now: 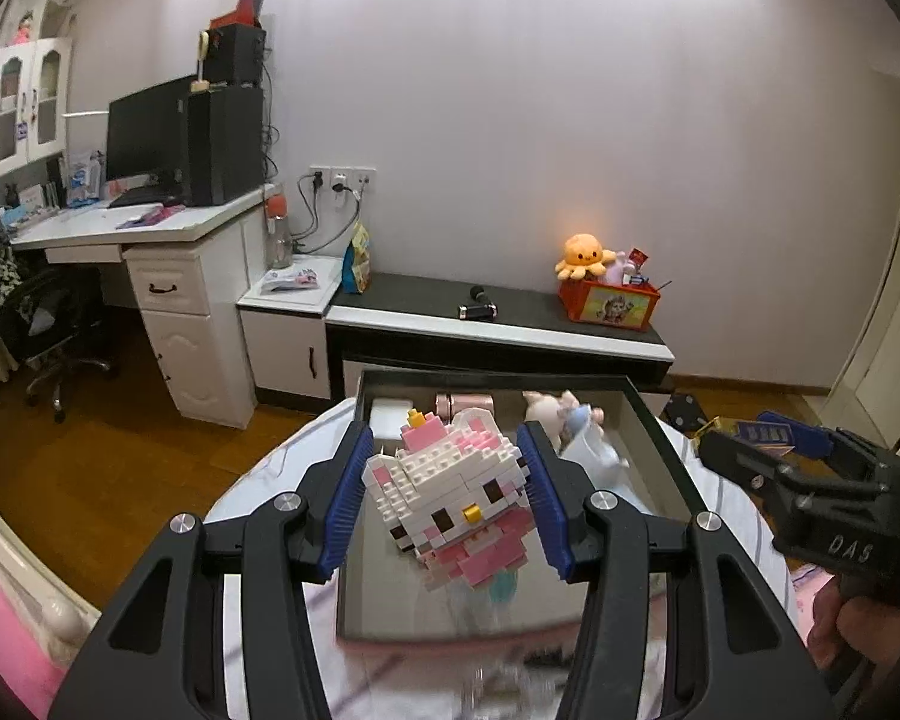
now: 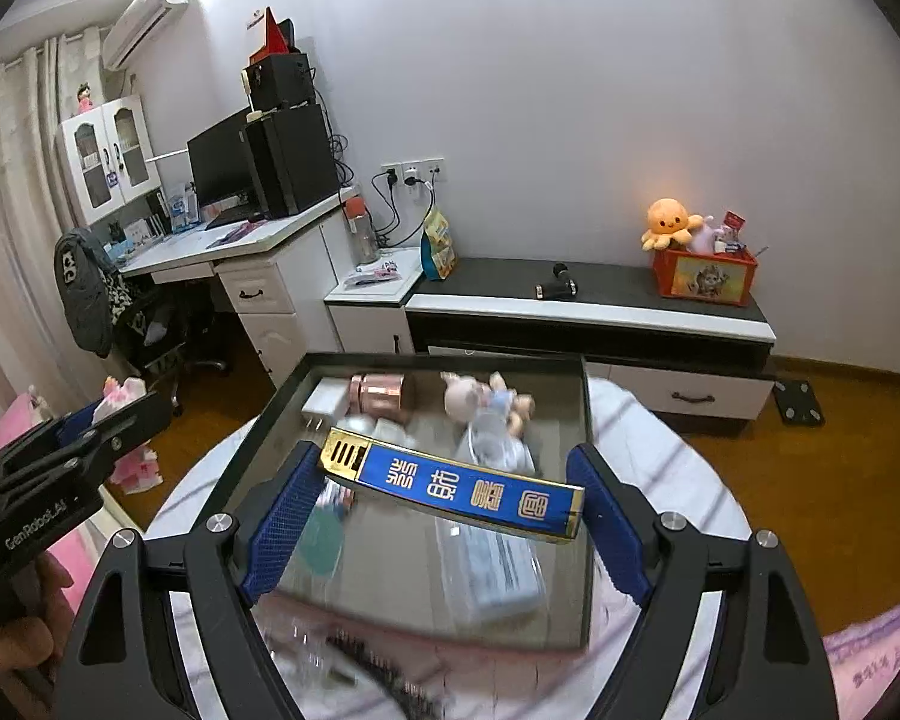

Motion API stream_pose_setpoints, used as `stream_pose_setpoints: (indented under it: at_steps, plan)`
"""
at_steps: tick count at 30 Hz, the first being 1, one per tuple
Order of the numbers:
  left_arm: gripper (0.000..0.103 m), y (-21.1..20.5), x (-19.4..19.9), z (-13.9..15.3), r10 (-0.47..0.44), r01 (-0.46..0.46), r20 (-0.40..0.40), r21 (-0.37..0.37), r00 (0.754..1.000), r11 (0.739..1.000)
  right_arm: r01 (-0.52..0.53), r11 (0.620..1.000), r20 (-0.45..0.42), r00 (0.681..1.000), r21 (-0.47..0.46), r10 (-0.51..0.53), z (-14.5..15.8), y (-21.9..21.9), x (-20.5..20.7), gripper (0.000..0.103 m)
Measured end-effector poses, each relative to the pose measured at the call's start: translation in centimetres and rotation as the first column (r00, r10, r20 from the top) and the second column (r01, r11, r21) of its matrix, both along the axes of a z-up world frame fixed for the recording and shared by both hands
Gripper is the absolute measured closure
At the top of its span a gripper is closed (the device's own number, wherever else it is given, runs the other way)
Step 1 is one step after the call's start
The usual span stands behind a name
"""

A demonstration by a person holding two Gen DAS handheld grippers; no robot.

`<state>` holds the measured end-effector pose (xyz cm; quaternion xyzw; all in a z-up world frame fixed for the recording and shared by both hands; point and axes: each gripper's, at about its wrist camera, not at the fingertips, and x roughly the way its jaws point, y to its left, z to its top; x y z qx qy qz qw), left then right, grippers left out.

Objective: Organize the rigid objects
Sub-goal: 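Lift the blue-and-gold box with the right tool while the left tool carries Hello Kitty into the pink box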

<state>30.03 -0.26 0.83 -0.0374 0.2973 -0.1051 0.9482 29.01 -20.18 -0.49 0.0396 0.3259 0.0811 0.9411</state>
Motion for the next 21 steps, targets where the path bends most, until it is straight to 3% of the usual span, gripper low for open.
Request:
stream_pose_setpoints:
  at_steps: [8,15,21]
  plan:
    - [0.052,-1.5,6.3,-3.7,-0.029,0.03,-0.096,0.017,0.995,0.999,-0.026,0.999,-0.107,0.994,-0.037,0.022,-3.6,2.4,5.5,0.019]
    - [0.052,-1.8,9.2,-7.7,-0.041,0.043,-0.184,0.008,0.982,0.999,-0.041,0.998,-0.196,0.98,-0.05,0.031,-7.4,3.1,7.9,0.019]
    - [0.048,-2.0,10.4,-9.5,-0.045,0.051,-0.231,0.02,0.972,0.999,-0.069,0.994,-0.23,0.972,-0.079,0.049,-8.7,3.4,8.7,0.017]
